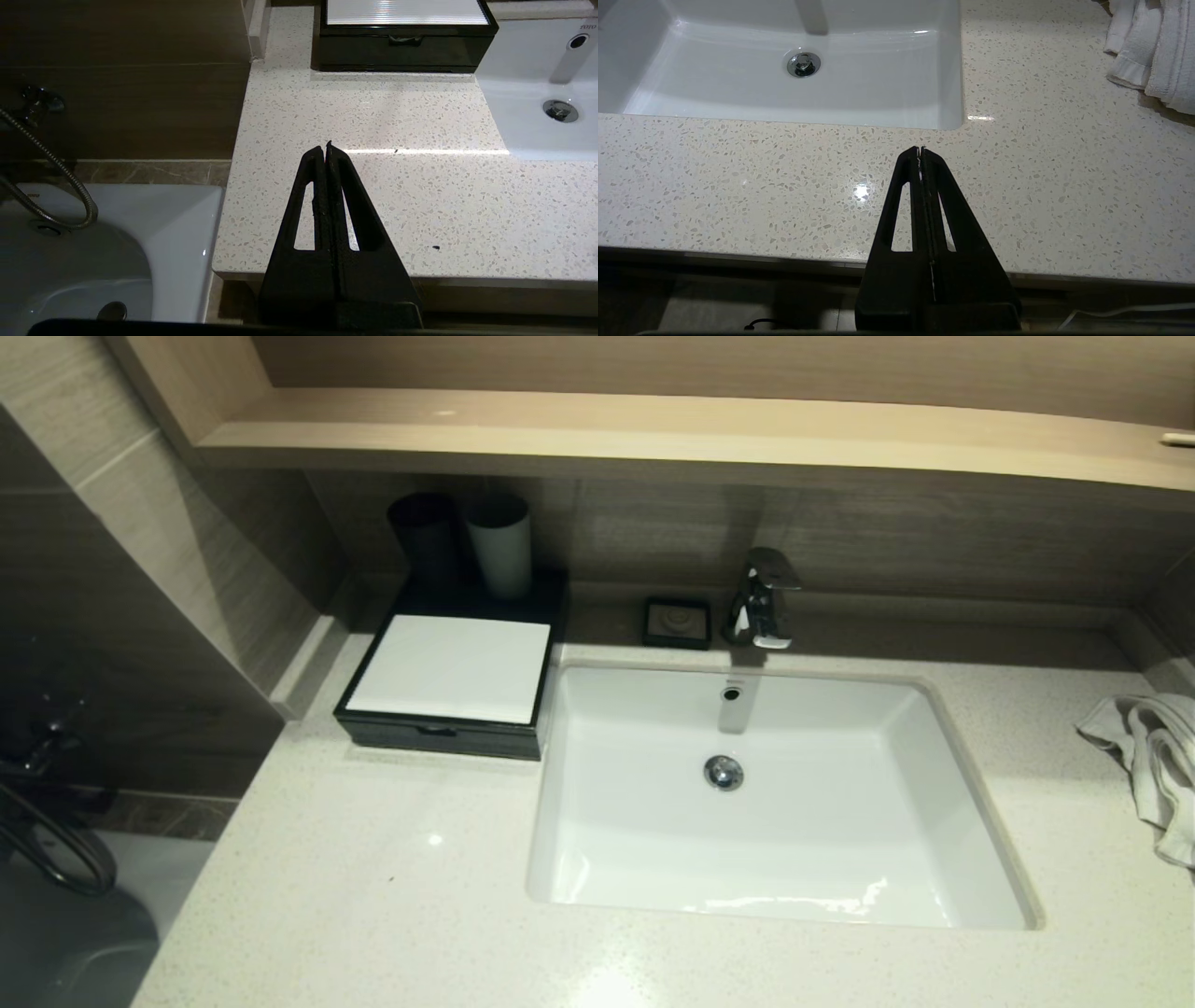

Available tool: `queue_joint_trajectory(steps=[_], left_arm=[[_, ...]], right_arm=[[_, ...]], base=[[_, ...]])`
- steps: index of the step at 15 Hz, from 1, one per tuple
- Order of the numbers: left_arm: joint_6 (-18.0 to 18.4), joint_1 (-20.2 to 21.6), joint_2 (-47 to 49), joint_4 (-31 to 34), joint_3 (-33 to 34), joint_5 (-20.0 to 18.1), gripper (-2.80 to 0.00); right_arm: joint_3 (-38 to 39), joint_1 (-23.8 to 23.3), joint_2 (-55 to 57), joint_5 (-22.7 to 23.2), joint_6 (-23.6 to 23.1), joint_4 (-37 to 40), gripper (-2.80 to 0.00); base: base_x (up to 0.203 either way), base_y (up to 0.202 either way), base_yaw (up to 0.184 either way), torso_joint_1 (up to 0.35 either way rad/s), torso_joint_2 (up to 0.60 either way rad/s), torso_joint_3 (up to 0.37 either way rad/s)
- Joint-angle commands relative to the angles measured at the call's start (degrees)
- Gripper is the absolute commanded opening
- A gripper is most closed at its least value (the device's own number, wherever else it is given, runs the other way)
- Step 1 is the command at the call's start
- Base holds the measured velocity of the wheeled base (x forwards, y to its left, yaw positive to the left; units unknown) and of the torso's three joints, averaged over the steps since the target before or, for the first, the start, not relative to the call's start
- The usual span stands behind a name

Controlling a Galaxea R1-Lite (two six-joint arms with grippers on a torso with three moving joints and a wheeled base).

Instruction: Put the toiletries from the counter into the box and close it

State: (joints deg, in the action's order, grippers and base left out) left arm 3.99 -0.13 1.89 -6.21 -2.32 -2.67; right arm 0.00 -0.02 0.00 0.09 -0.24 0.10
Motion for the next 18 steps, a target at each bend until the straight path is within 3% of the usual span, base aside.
queue_joint_trajectory(steps=[1,12,18], left_arm=[[0.23,-0.04,-1.71,-0.21,0.03,-0.05,-2.8],[0.23,-0.04,-1.71,0.4,2.32,0.3,-2.8],[0.71,-0.04,-1.8,6.29,2.32,0.94,-2.8]], right_arm=[[0.0,0.02,0.0,0.0,-0.03,-0.01,-2.8],[0.0,0.02,0.0,0.0,-0.03,-0.01,-2.8],[0.0,0.0,0.0,0.0,-0.03,-0.01,-2.8]], base=[[0.0,0.0,0.0,0.0,0.0,0.0],[0.0,0.0,0.0,0.0,0.0,0.0],[0.0,0.0,0.0,0.0,0.0,0.0]])
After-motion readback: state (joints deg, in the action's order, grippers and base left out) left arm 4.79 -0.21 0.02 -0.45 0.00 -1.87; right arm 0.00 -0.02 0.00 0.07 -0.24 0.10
